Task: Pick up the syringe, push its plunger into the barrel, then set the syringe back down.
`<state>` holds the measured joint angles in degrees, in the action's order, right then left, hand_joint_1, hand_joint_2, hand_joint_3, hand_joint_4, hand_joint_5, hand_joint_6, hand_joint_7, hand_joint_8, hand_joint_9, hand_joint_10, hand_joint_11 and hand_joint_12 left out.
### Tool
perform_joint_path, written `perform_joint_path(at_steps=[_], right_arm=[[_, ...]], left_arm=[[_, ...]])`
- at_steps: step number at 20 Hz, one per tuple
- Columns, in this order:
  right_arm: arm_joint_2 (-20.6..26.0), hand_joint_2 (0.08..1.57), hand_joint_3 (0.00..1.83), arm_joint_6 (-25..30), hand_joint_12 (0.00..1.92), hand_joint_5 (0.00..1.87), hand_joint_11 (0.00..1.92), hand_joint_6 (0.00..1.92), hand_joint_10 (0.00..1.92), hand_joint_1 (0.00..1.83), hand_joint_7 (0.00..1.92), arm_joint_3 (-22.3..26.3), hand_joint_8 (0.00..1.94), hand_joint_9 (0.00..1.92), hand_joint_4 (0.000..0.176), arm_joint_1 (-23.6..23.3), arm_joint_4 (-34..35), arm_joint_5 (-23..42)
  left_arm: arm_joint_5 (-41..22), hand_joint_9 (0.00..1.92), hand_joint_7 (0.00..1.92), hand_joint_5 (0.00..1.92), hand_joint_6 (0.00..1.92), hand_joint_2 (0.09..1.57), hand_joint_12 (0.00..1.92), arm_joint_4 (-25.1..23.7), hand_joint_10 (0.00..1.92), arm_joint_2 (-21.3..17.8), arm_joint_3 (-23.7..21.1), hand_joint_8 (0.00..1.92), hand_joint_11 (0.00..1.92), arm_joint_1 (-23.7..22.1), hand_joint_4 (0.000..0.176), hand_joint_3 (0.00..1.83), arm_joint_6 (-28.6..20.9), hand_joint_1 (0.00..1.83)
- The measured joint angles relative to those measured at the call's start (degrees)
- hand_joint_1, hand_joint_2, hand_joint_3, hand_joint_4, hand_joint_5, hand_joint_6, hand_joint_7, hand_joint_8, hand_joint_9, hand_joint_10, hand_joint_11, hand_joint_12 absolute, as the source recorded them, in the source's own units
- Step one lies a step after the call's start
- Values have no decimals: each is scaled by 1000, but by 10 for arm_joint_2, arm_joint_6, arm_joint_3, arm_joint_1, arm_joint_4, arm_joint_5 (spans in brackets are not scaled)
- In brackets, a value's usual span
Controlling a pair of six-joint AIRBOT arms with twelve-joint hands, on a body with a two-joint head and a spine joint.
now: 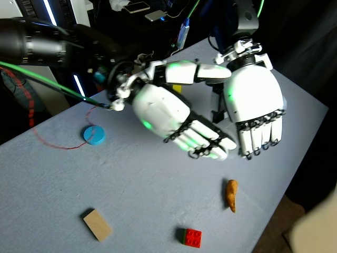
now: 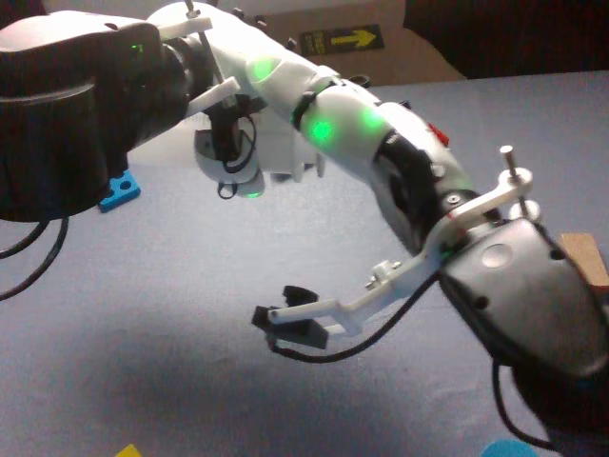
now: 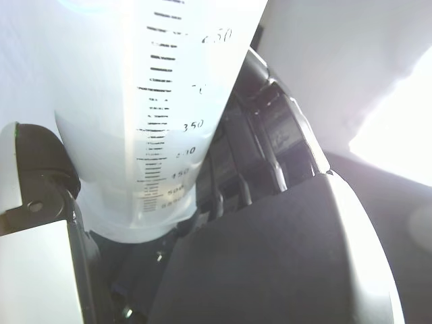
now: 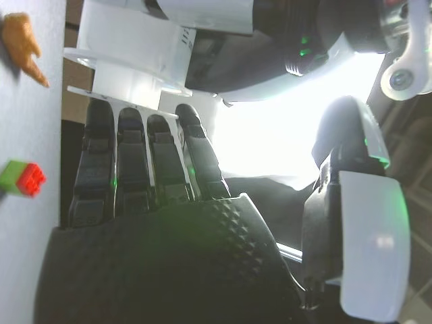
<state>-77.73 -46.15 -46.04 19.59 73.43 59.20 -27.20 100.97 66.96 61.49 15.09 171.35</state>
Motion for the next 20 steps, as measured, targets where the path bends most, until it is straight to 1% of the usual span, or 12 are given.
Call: perform_joint_path(at_steps=[2,5,6,8,10,12,13,14,15,16,18,20], right_arm=[[22,984,1,-2,423,93,0,2,0,224,79,14,0,69,0,0,-6,-8],[50,981,0,-2,363,94,0,0,0,235,78,28,0,64,0,0,-12,-19],[68,982,1,-2,386,96,0,0,3,230,86,39,2,71,0,0,-19,-25],[92,975,0,0,392,94,0,2,2,267,84,53,2,75,0,7,-38,-26],[115,974,0,1,397,97,0,3,5,275,92,68,4,82,0,14,-41,-26],[139,973,0,-2,395,109,0,7,5,279,96,85,5,84,0,21,-48,-24],[150,982,2,-4,365,87,0,0,0,243,78,93,0,69,0,25,-49,-23],[158,982,2,-5,365,87,0,0,0,243,78,100,0,69,0,25,-48,-20],[164,980,1,-6,367,92,0,3,2,258,82,104,2,72,0,25,-49,-16],[170,980,0,-11,367,91,0,2,1,269,81,108,2,70,0,29,-56,-10],[182,976,0,-24,364,100,0,5,2,255,87,116,3,74,0,35,-61,-9],[206,977,1,-32,359,111,0,6,1,251,93,133,3,75,0,43,-63,-13]], left_arm=[[-2,767,766,801,1114,1200,1572,-2,1509,0,-6,1315,626,0,0,1,-5,1354],[-20,767,758,826,1083,1198,1583,3,1515,10,-17,1316,647,1,0,0,-15,1354],[-35,763,751,833,1079,1198,1548,28,1513,16,-21,1327,643,2,0,0,-15,1353],[-63,767,784,838,1061,1195,1595,57,1535,29,-34,1292,607,4,0,0,-17,1345],[-88,761,777,825,1078,1196,1598,75,1528,40,-47,1297,624,5,0,0,-17,1353],[-108,754,767,812,1083,1201,1621,80,1543,50,-60,1318,625,12,0,0,-19,1353],[-117,790,812,841,1022,1186,1645,79,1533,55,-65,1265,617,17,0,0,-20,1349],[-121,790,812,841,1022,1186,1645,80,1533,58,-67,1265,617,22,0,0,-22,1349],[-125,773,794,814,1079,1193,1599,80,1520,61,-67,1281,615,28,0,1,-22,1354],[-131,758,757,816,1087,1201,1575,80,1533,65,-67,1326,641,34,0,1,-21,1353],[-134,760,762,808,1092,1201,1568,81,1528,65,-67,1327,635,41,0,0,-23,1354],[-140,780,791,838,1026,1192,1601,75,1534,72,-58,1307,636,45,0,0,-20,1351]])
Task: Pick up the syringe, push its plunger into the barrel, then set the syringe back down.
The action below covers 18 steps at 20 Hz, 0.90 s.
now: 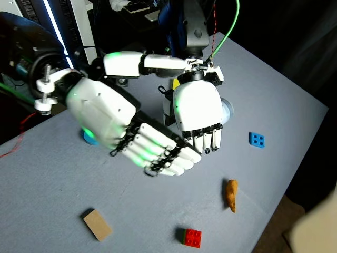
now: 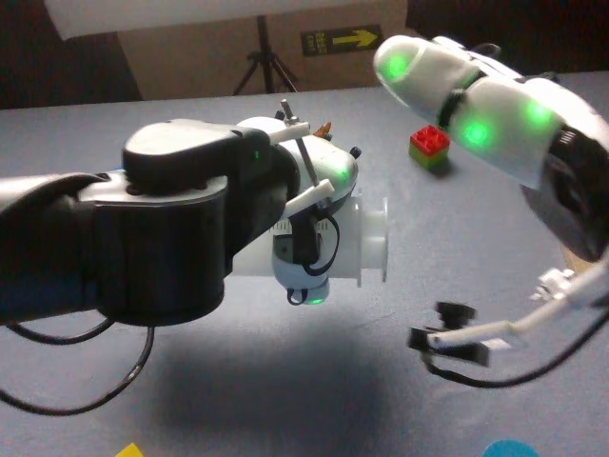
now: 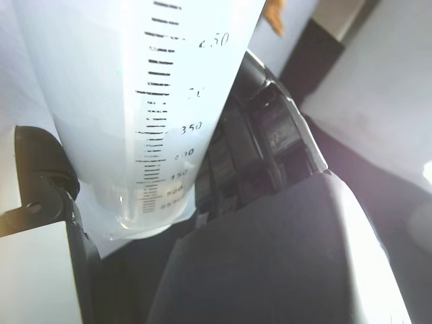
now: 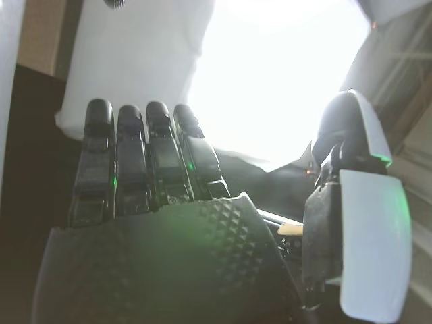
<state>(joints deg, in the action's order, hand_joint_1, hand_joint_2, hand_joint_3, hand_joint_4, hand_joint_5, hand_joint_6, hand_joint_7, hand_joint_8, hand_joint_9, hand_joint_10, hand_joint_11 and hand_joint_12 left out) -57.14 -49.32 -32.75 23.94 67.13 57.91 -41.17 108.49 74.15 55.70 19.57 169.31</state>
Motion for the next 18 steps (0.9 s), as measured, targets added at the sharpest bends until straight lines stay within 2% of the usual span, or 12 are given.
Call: perform_joint_path(at_steps=[4,5,8,12,13,15,16,18], right_arm=[[24,977,0,-10,391,97,0,2,1,237,90,26,0,78,0,38,-43,-15],[28,976,0,-21,367,83,0,0,0,244,83,30,0,75,0,45,-53,-21],[40,989,2,-37,268,60,0,1,0,214,55,34,1,43,0,53,-64,-17],[72,985,0,-83,269,64,0,2,1,216,62,44,1,48,0,76,-69,-12],[79,984,0,-93,297,74,0,4,3,220,74,48,3,57,0,82,-68,-12],[94,985,0,-116,274,72,0,1,1,227,72,54,1,51,0,103,-93,-23],[94,980,0,-118,304,81,0,3,4,232,81,54,2,63,0,112,-108,-27],[91,980,0,-130,312,78,0,0,2,232,77,55,0,62,0,117,-122,-40]], left_arm=[[8,748,773,821,1078,1200,1621,-7,1535,13,19,1317,607,10,0,0,-4,1353],[13,768,774,810,1084,1197,1538,-2,1510,16,24,1318,641,14,0,0,-7,1355],[19,763,776,834,1052,1194,1560,-10,1510,18,29,1319,610,26,0,0,-14,1356],[21,788,783,821,1049,1190,1499,-18,1489,22,37,1312,649,40,0,0,-23,1358],[22,816,817,837,1011,1181,1521,-18,1489,22,38,1274,634,41,0,0,-23,1355],[24,786,803,827,1052,1184,1545,-20,1483,22,40,1286,650,42,0,2,-23,1359],[24,817,843,855,992,1173,1561,-21,1476,25,45,1240,641,42,0,0,-26,1357],[23,799,823,869,949,1177,1608,-21,1520,31,48,1286,628,42,0,1,-31,1357]])
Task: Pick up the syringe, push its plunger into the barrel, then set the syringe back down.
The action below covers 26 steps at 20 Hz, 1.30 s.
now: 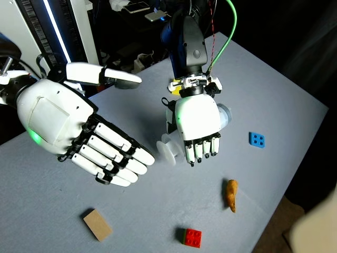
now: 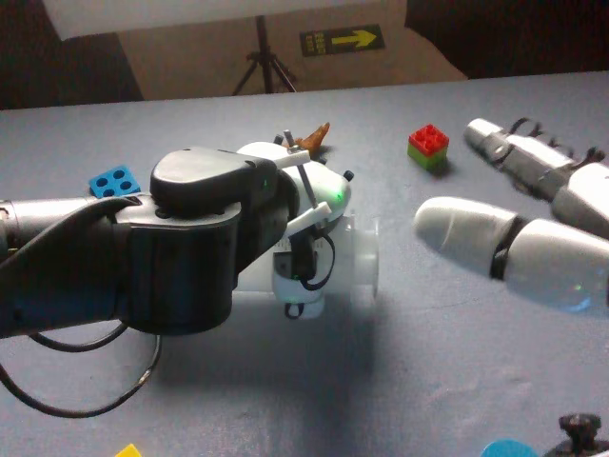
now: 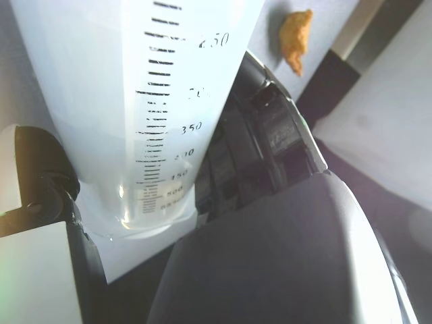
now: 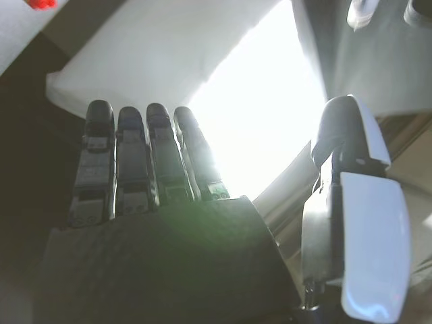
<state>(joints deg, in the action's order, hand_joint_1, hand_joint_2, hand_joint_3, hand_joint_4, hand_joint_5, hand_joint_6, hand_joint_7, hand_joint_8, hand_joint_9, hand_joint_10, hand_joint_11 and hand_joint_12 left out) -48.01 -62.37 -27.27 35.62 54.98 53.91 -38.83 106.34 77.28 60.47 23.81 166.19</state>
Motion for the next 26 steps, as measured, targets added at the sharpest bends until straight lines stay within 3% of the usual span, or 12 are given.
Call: perform_joint_path(at_steps=[8,9,10,11,12,14,15,16,17,18,22,26], right_arm=[[0,976,1,-112,331,81,0,1,2,241,82,0,2,66,0,-1,-4,-6],[0,979,1,-113,319,64,0,0,0,234,69,0,0,56,0,-1,-5,-7],[0,979,1,-113,319,64,0,0,0,234,69,0,0,56,0,0,-9,-8],[0,982,2,-113,312,68,0,3,2,241,71,0,2,58,0,0,-23,-10],[0,977,0,-113,333,82,0,5,4,235,79,0,3,67,0,0,-30,-10],[0,976,0,-113,326,84,0,2,1,251,74,0,0,58,0,0,-31,-10],[0,975,0,-113,344,88,0,2,2,241,78,0,1,64,0,0,-31,-10],[0,975,0,-112,344,88,0,2,2,241,78,0,1,64,0,0,-31,-10],[0,981,2,-112,313,79,0,2,2,230,75,0,2,62,0,0,-31,-10],[0,981,2,-111,312,68,0,0,0,232,69,0,0,58,0,0,-31,-10],[0,982,1,-110,246,79,0,1,1,219,67,0,1,51,0,0,-32,-9],[0,971,0,-110,296,93,0,3,3,268,79,0,2,62,0,0,-34,-8]], left_arm=[[0,705,718,665,1300,1251,1590,4,1604,4,-1,1399,510,16,0,3,-4,1314],[0,567,631,658,1445,1288,1497,4,1109,4,-2,945,406,16,0,0,-4,1040],[0,567,631,658,1445,1288,1497,1,1109,4,-2,945,406,16,0,0,-4,1040],[0,417,569,552,775,1209,1419,-2,791,4,-2,388,145,16,0,0,-4,831],[1,390,541,575,390,1158,1360,-2,579,4,-2,167,65,16,0,0,-4,758],[-2,381,425,523,61,1160,1074,-3,157,4,-2,9,2,16,0,0,-2,541],[-4,257,284,379,11,1150,735,-7,49,4,-2,1,0,16,0,0,0,418],[-7,257,284,379,11,1150,735,-13,49,4,-2,1,0,16,0,0,0,418],[-7,27,47,169,4,1048,197,-12,12,4,-2,11,0,15,40,0,1,315],[-6,5,9,46,0,1005,69,-7,2,4,-2,1,0,15,76,0,0,265],[-2,0,0,0,0,933,0,-7,0,2,-6,0,0,14,123,0,2,265],[-5,0,0,0,0,910,0,-1,0,-12,-12,0,0,7,119,0,7,308]])
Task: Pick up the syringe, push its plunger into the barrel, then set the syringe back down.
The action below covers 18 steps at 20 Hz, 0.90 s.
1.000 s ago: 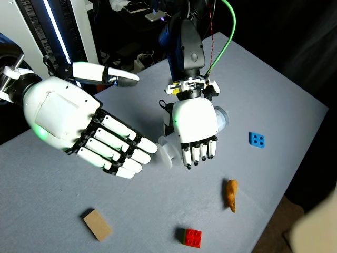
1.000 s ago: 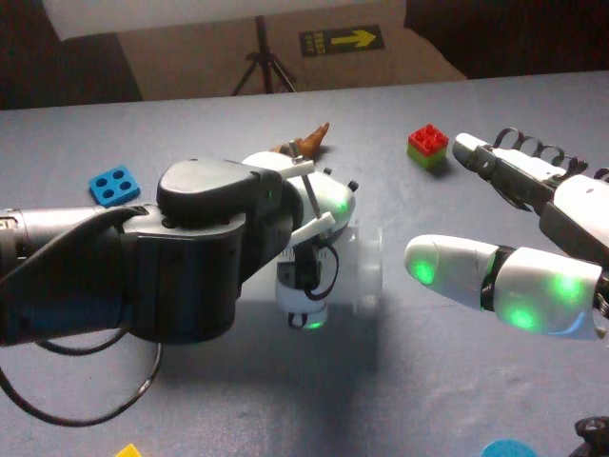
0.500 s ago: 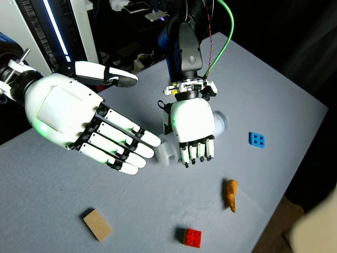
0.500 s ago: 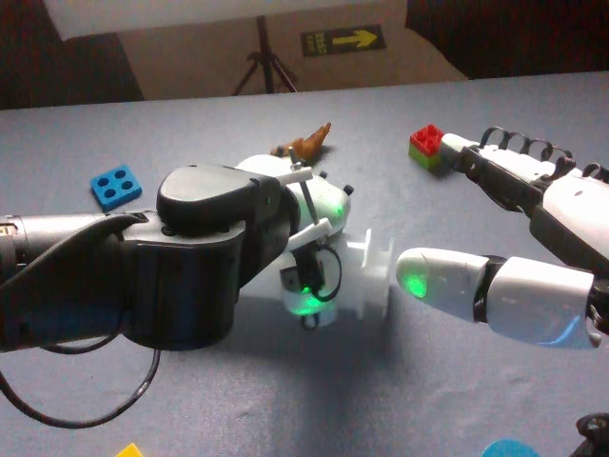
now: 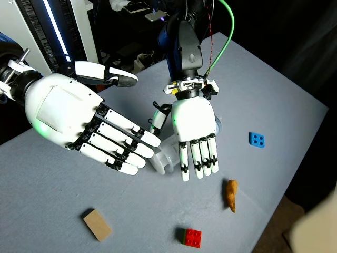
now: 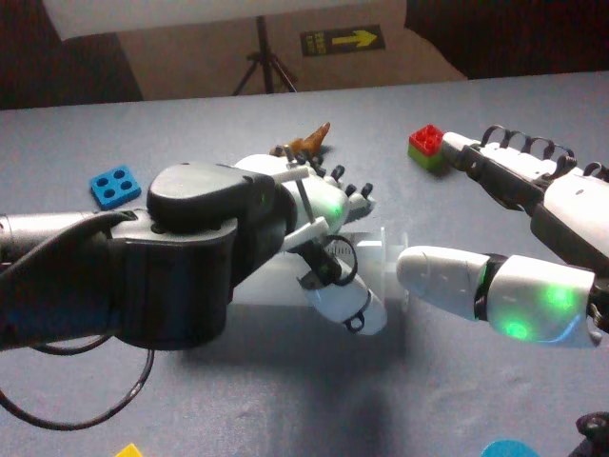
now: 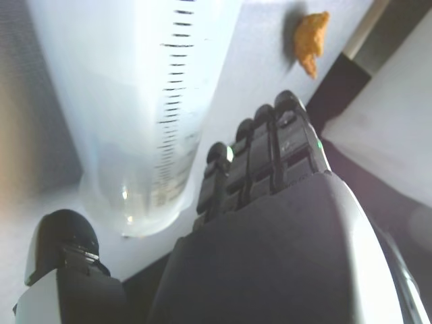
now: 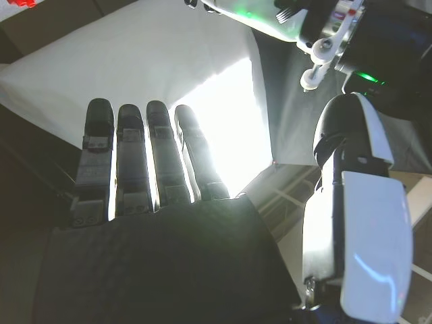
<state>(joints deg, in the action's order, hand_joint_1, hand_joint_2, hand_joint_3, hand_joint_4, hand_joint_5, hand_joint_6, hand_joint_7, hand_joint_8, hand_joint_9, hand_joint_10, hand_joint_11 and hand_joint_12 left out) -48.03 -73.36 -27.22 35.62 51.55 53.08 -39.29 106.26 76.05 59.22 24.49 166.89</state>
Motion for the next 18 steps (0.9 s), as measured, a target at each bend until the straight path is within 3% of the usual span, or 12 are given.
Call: perform_joint_path(at_steps=[4,10,14,16,17,18], right_arm=[[0,972,0,0,303,94,0,3,3,256,79,0,2,62,0,0,-24,0],[0,980,2,1,248,68,0,0,1,245,60,1,1,42,0,0,-29,-3],[0,972,0,-7,334,114,0,12,6,268,90,4,7,71,0,0,-46,-10],[0,973,1,-12,447,146,0,10,9,281,116,5,6,101,0,0,-47,-14],[0,971,0,-13,624,219,0,17,18,291,191,5,12,165,0,0,-47,-15],[0,969,0,-13,882,339,0,21,29,324,347,5,17,297,0,0,-50,-16]], left_arm=[[-1,0,0,0,0,932,0,-6,0,-14,2,0,0,-15,111,0,9,264],[4,0,0,0,0,953,0,-2,0,-47,-8,0,0,-45,112,7,13,283],[0,0,0,0,0,955,1,12,0,-84,-16,0,2,-83,114,4,29,272],[-9,0,0,0,0,969,6,19,0,-99,-21,0,14,-90,103,9,32,265],[-13,0,0,3,1,978,14,27,0,-103,-22,0,31,-93,94,11,32,256],[-16,72,95,67,4,1010,56,31,10,-109,-26,6,85,-97,69,5,35,240]])
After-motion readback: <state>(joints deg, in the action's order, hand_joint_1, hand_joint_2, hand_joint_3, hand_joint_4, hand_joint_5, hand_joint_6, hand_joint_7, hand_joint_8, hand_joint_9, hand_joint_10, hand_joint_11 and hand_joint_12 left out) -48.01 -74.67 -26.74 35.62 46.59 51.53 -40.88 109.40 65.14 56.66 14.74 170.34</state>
